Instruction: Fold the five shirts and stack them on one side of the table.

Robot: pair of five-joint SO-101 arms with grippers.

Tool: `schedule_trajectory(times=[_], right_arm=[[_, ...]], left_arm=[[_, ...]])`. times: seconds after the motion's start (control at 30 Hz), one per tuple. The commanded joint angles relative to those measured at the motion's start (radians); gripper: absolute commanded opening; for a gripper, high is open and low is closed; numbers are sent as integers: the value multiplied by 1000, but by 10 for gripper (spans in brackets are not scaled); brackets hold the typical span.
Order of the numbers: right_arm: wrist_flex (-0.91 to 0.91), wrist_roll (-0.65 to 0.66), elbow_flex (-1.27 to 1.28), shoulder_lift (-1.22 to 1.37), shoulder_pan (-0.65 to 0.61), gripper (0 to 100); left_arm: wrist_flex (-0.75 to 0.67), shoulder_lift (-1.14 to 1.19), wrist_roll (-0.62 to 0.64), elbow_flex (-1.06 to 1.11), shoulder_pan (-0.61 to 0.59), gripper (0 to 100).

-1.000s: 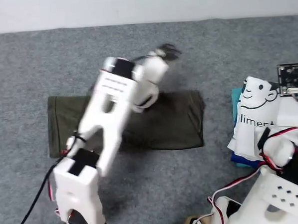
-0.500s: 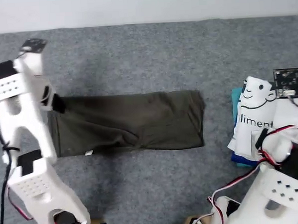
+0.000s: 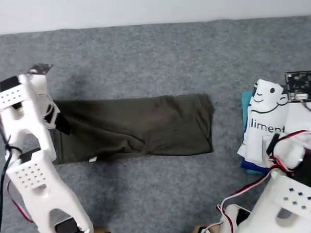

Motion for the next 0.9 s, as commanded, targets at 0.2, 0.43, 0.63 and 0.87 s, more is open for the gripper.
schedule_trajectory(times=[0.2,0.43,0.63,0.87], right_arm=[[39,6,-9,-16,10,29],[39,6,-9,-16,12,29],[39,6,-9,-16,8,29],[38,3,-9,-16,8,29]], left_arm=[[-21,135,-12,-31,15,29],[-12,155,-12,-64,-15,5],[115,155,-12,-269,-48,4],[126,52,-8,-326,-57,4]])
